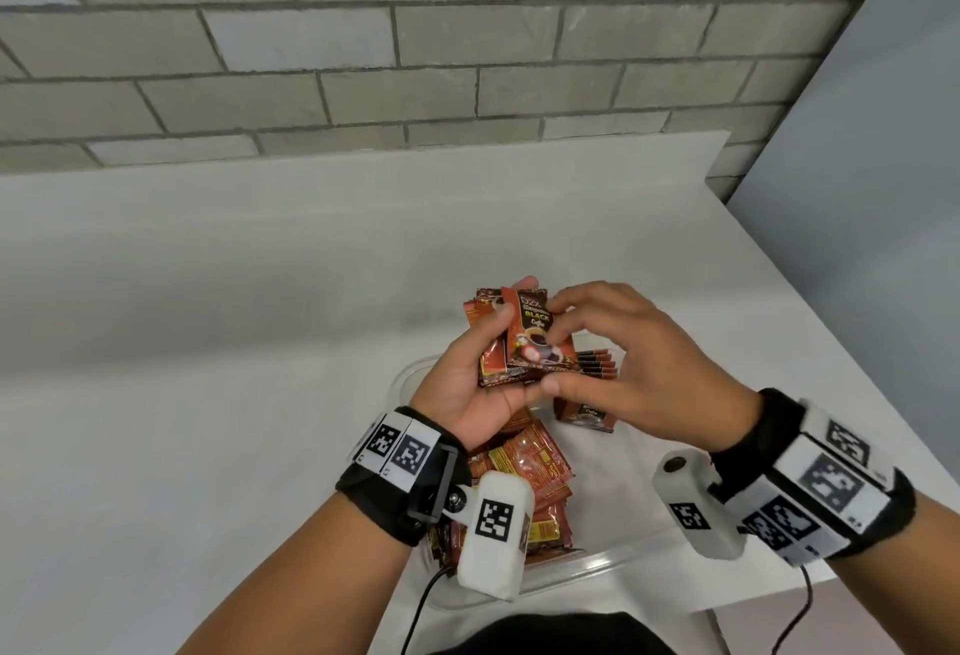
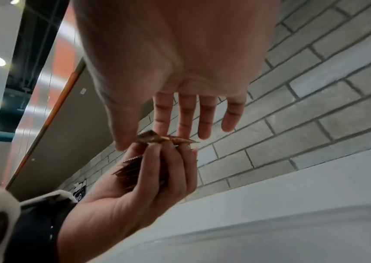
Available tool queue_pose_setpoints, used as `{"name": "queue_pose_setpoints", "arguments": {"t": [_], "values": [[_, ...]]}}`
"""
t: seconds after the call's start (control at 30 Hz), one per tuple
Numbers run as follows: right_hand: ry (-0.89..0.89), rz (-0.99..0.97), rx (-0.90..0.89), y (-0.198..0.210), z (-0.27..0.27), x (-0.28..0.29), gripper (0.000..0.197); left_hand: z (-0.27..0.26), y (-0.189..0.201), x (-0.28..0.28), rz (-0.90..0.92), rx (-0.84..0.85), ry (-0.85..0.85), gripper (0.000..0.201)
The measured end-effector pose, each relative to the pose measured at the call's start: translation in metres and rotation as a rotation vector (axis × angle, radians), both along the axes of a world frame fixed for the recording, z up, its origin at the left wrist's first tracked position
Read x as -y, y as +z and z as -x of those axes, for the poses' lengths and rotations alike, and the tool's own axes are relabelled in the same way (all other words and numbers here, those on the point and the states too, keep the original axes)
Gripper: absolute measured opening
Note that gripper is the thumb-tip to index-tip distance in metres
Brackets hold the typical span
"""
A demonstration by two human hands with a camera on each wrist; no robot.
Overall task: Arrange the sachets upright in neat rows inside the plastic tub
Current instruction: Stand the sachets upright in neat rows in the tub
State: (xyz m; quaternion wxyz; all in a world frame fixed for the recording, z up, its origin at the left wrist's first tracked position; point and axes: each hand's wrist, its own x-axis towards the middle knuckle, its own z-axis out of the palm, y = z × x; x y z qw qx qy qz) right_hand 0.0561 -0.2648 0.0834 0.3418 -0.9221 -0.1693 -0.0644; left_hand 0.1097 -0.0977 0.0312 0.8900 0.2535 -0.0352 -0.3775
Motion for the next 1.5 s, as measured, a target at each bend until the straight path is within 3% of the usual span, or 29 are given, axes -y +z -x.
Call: {"name": "queue_pose_setpoints", "arguments": {"t": [0.1, 0.17, 0.23, 0.33, 0.57, 0.67, 0.83, 1.17, 1.5], "values": [[0.005, 0.062, 0.030, -0.001, 0.000, 0.003, 0.036, 0.000, -0.002, -0.001, -0.019, 0.019, 0.008, 0.073], [-0.020, -0.006, 0.043, -0.001, 0.000, 0.003, 0.029, 0.001, -0.001, -0.001, -0.070, 0.040, -0.014, 0.067], [-0.120, -0.093, 0.037, 0.000, 0.000, 0.002, 0.019, 0.001, 0.000, -0.001, -0.112, 0.054, -0.022, 0.053], [-0.259, -0.186, -0.059, 0.004, -0.002, -0.001, 0.027, 0.000, 0.000, 0.000, -0.138, 0.082, -0.010, 0.057], [-0.216, -0.187, -0.219, 0.013, -0.003, 0.008, 0.026, 0.003, 0.002, 0.001, -0.235, 0.160, 0.050, 0.042], [-0.213, -0.052, -0.324, 0.013, 0.002, 0.022, 0.020, -0.004, 0.002, -0.006, -0.312, 0.124, 0.143, 0.033], [-0.228, 0.372, -0.442, -0.005, 0.004, 0.030, 0.014, -0.012, 0.006, -0.019, -0.317, 0.097, 0.216, 0.029], [-0.155, 0.827, -0.513, -0.028, 0.001, 0.016, 0.018, -0.008, 0.008, -0.022, -0.325, 0.104, 0.200, 0.029], [-0.117, 0.974, -0.496, -0.029, -0.004, 0.009, 0.007, -0.008, 0.008, -0.021, -0.337, 0.110, 0.179, 0.030]]}}
